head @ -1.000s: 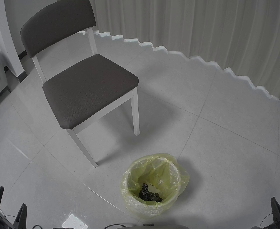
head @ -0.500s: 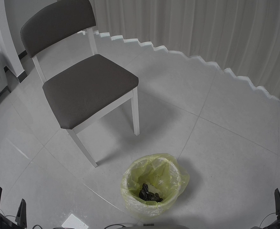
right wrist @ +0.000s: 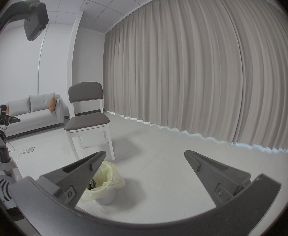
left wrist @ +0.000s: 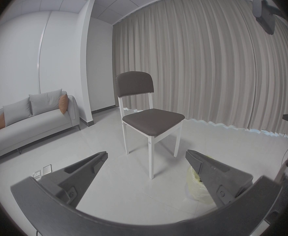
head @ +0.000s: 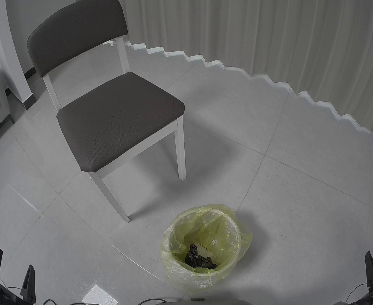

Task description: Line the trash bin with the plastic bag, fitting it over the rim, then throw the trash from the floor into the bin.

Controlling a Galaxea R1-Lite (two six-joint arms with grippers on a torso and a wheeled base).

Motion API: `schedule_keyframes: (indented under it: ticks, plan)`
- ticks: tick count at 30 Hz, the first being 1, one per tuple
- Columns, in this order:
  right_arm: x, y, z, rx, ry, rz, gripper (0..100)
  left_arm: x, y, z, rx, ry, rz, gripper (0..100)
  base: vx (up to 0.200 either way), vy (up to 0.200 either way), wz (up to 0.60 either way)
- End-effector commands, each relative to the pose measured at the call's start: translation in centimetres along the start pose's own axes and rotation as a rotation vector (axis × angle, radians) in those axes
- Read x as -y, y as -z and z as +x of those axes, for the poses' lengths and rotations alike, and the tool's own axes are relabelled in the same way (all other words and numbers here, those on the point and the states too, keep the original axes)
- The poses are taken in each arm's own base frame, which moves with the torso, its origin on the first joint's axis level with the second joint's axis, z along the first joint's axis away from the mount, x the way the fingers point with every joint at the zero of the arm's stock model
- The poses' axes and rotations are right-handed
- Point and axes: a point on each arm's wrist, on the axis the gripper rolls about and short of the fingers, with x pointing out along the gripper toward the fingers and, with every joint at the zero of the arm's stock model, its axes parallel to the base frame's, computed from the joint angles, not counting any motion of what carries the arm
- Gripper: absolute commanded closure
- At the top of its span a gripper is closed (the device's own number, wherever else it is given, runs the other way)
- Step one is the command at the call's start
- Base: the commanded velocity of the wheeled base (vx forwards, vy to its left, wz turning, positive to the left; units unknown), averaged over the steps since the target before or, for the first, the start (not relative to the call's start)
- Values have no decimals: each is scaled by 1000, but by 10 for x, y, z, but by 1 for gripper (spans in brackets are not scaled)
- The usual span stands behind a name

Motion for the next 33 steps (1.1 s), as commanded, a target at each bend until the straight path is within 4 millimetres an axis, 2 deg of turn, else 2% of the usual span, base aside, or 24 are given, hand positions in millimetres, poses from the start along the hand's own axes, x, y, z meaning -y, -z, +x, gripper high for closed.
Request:
schedule_keyframes:
  ticks: [1,7,10,14,16,19,20,22,24,27,30,33]
  plan:
    - [0,5,1,-14,1,1,0,0,5,0,-6,1,1,0,0,0,0]
    - [0,5,1,-18,21,13,0,0,5,0,-6,-2,-5,0,0,0,0]
    - [1,6,1,-30,28,127,0,0,5,0,-6,-2,-6,0,0,0,0]
    - [5,6,0,-22,248,117,0,0,5,0,-6,0,-8,0,0,0,0]
    - [7,6,0,-23,302,65,0,0,5,0,-5,0,-8,0,0,0,0]
    - [6,7,0,-35,254,51,0,0,5,0,-5,-2,-8,0,0,0,0]
    - [2,6,0,-31,91,94,0,0,5,0,-5,-5,-11,0,0,0,0]
    - [0,7,0,-52,26,67,0,0,5,0,-5,-5,-12,0,0,0,0]
    - [0,7,-1,-69,11,0,0,0,5,0,-5,-5,-12,0,0,0,0]
    - [0,6,0,-83,24,14,0,0,5,1,-6,-6,-11,0,0,0,0]
    - [3,13,0,-99,181,34,0,0,5,0,-5,-3,-9,0,0,0,0]
    - [3,13,0,-98,141,37,0,0,5,0,-5,-5,-12,0,0,0,0]
